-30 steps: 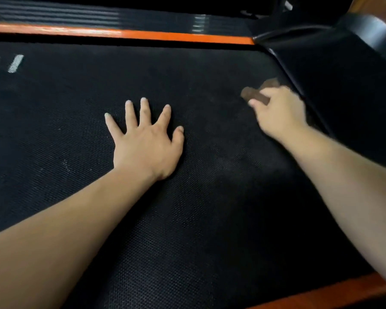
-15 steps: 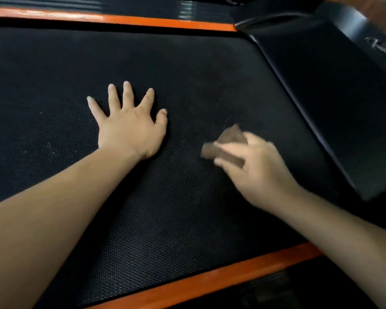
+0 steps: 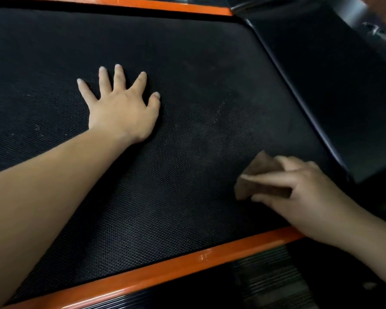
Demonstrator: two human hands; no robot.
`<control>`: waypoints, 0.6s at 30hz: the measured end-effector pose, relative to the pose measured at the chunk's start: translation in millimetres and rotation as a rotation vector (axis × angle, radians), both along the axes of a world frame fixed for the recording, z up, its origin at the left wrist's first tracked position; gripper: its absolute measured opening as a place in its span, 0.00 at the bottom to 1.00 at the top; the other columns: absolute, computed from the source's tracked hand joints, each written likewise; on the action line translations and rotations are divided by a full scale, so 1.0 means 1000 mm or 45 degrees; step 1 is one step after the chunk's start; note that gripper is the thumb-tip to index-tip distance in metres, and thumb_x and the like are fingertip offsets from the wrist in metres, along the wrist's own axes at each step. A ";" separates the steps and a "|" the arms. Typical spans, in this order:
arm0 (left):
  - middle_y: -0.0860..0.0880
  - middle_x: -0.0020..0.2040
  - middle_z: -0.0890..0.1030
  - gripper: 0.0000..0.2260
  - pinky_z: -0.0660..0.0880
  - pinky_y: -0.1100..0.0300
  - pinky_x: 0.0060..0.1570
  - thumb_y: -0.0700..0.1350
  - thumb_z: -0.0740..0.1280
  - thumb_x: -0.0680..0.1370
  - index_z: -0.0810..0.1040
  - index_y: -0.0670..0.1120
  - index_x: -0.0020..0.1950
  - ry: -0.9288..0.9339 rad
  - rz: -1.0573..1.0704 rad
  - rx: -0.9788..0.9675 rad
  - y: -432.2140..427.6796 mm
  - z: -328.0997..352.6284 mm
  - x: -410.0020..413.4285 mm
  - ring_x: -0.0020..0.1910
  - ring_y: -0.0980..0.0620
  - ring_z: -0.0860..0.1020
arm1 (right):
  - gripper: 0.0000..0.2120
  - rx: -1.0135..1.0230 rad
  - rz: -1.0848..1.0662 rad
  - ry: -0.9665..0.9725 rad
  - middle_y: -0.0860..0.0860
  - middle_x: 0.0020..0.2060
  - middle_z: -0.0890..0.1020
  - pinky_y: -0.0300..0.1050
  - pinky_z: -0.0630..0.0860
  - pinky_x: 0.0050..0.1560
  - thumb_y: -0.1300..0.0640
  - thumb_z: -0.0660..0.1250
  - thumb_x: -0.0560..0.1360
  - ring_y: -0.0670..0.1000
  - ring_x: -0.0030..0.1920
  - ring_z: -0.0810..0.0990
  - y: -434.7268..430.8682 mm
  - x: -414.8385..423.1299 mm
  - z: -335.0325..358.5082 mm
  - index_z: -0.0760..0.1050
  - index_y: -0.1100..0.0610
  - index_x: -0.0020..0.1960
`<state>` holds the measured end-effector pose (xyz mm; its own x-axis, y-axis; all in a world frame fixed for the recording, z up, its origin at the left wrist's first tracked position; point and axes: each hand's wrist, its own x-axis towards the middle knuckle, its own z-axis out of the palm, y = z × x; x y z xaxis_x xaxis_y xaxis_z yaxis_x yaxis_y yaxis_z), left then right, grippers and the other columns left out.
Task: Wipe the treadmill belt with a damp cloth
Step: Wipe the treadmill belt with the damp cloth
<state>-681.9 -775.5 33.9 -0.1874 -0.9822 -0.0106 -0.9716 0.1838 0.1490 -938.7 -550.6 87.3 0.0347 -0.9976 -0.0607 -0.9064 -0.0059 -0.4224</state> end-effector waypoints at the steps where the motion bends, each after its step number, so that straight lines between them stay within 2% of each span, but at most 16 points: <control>1: 0.42 0.85 0.48 0.31 0.37 0.29 0.75 0.67 0.43 0.82 0.53 0.59 0.83 0.002 0.003 0.002 0.000 0.000 0.000 0.83 0.39 0.42 | 0.15 -0.059 -0.109 -0.010 0.43 0.52 0.80 0.57 0.73 0.60 0.41 0.71 0.70 0.48 0.56 0.78 -0.005 -0.008 0.000 0.79 0.28 0.55; 4: 0.42 0.85 0.49 0.31 0.37 0.28 0.75 0.67 0.43 0.82 0.53 0.58 0.83 0.006 -0.002 0.001 0.001 0.000 0.000 0.83 0.38 0.42 | 0.16 -0.175 -0.235 -0.008 0.42 0.53 0.79 0.49 0.74 0.61 0.45 0.72 0.71 0.48 0.57 0.79 -0.004 -0.015 -0.008 0.78 0.28 0.55; 7: 0.40 0.84 0.51 0.29 0.38 0.26 0.74 0.65 0.45 0.82 0.58 0.56 0.82 0.005 0.011 0.015 0.001 0.002 -0.003 0.83 0.37 0.44 | 0.17 -0.007 -0.075 -0.065 0.38 0.56 0.77 0.44 0.72 0.63 0.40 0.70 0.71 0.43 0.60 0.75 0.016 0.004 -0.007 0.76 0.25 0.57; 8: 0.39 0.83 0.53 0.28 0.38 0.25 0.73 0.63 0.47 0.83 0.61 0.54 0.80 0.027 0.027 0.035 -0.001 0.005 -0.007 0.82 0.35 0.44 | 0.16 0.032 -0.038 -0.057 0.38 0.55 0.77 0.44 0.70 0.61 0.37 0.67 0.71 0.41 0.59 0.72 0.015 0.007 -0.005 0.75 0.24 0.58; 10: 0.36 0.82 0.56 0.25 0.39 0.23 0.72 0.61 0.50 0.83 0.65 0.50 0.75 0.082 0.099 0.080 -0.006 0.011 -0.019 0.81 0.32 0.45 | 0.14 -0.014 0.001 0.013 0.40 0.49 0.75 0.46 0.69 0.56 0.37 0.65 0.74 0.39 0.54 0.70 -0.005 0.003 -0.003 0.78 0.28 0.58; 11: 0.35 0.81 0.56 0.25 0.39 0.22 0.72 0.61 0.50 0.82 0.65 0.48 0.74 0.088 0.140 0.099 -0.007 0.014 -0.027 0.81 0.30 0.45 | 0.13 -0.095 -0.023 0.060 0.44 0.48 0.75 0.50 0.71 0.55 0.39 0.66 0.76 0.42 0.53 0.71 -0.024 -0.002 -0.004 0.80 0.32 0.59; 12: 0.34 0.81 0.55 0.27 0.39 0.22 0.71 0.62 0.50 0.82 0.64 0.47 0.74 0.079 0.171 0.111 -0.007 0.015 -0.034 0.81 0.29 0.44 | 0.12 -0.187 -0.116 0.114 0.47 0.48 0.75 0.56 0.72 0.57 0.42 0.67 0.77 0.50 0.55 0.74 -0.049 -0.009 -0.007 0.81 0.36 0.60; 14: 0.33 0.82 0.52 0.31 0.38 0.23 0.71 0.65 0.48 0.81 0.60 0.45 0.76 0.056 0.188 0.087 -0.005 0.010 -0.042 0.81 0.29 0.43 | 0.12 -0.248 -0.383 0.131 0.51 0.50 0.75 0.60 0.72 0.62 0.44 0.70 0.77 0.60 0.57 0.77 -0.102 -0.022 -0.014 0.82 0.41 0.60; 16: 0.32 0.82 0.49 0.33 0.38 0.23 0.72 0.67 0.46 0.81 0.58 0.48 0.79 0.053 0.182 0.052 -0.005 0.005 -0.041 0.81 0.29 0.41 | 0.12 -0.262 -0.449 0.108 0.50 0.50 0.74 0.60 0.71 0.64 0.43 0.69 0.77 0.61 0.58 0.77 -0.146 -0.019 -0.021 0.82 0.40 0.59; 18: 0.33 0.83 0.46 0.33 0.36 0.23 0.71 0.68 0.43 0.81 0.54 0.53 0.82 0.039 0.154 0.049 -0.005 0.005 -0.038 0.81 0.31 0.39 | 0.11 -0.254 -0.376 0.123 0.52 0.53 0.75 0.56 0.67 0.66 0.43 0.68 0.78 0.59 0.60 0.74 -0.162 -0.008 -0.026 0.81 0.39 0.60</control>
<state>-720.1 -780.9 38.5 -0.0686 -0.9966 -0.0449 -0.9813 0.0592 0.1833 -946.5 -712.9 60.9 -0.2528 -0.9562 0.1473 -0.9171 0.1883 -0.3514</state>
